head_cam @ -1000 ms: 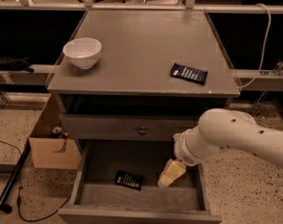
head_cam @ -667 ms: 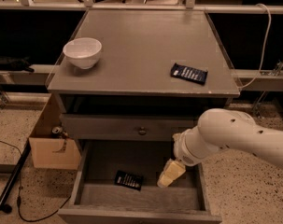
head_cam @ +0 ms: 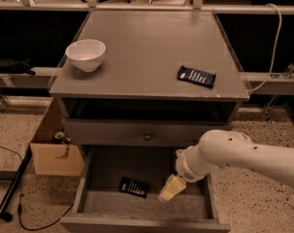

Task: Pick rxbar chocolate from middle drawer and place on counter

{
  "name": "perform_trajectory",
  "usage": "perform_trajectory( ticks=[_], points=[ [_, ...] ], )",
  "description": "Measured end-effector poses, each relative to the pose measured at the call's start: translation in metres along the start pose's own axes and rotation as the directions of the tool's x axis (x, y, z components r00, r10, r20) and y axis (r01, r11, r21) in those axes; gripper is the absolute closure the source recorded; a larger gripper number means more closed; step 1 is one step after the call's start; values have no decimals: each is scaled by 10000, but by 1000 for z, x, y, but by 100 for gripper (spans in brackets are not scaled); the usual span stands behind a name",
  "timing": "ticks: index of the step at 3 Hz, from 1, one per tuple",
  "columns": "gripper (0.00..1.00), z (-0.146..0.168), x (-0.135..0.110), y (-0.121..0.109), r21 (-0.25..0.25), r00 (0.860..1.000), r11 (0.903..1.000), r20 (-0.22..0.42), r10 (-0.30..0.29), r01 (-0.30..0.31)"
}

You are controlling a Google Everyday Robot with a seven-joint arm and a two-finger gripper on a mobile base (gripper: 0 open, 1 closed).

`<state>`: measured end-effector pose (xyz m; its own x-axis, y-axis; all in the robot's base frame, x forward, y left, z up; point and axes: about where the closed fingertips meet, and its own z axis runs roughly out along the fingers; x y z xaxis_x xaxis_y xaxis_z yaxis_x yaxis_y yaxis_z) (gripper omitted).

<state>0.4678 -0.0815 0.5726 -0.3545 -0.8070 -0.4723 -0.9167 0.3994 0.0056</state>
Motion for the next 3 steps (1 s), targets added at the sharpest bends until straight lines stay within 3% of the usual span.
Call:
perform_trajectory(
  ticks=[1, 2, 3],
  points=[
    [0, 71, 7, 1, -472, 9999, 9988, -35, 105, -106],
    [0, 71, 7, 1, -476, 9999, 9988, -34, 106, -107],
    [0, 99, 16, 6, -902, 9995, 9955, 53, 308, -302]
  ],
)
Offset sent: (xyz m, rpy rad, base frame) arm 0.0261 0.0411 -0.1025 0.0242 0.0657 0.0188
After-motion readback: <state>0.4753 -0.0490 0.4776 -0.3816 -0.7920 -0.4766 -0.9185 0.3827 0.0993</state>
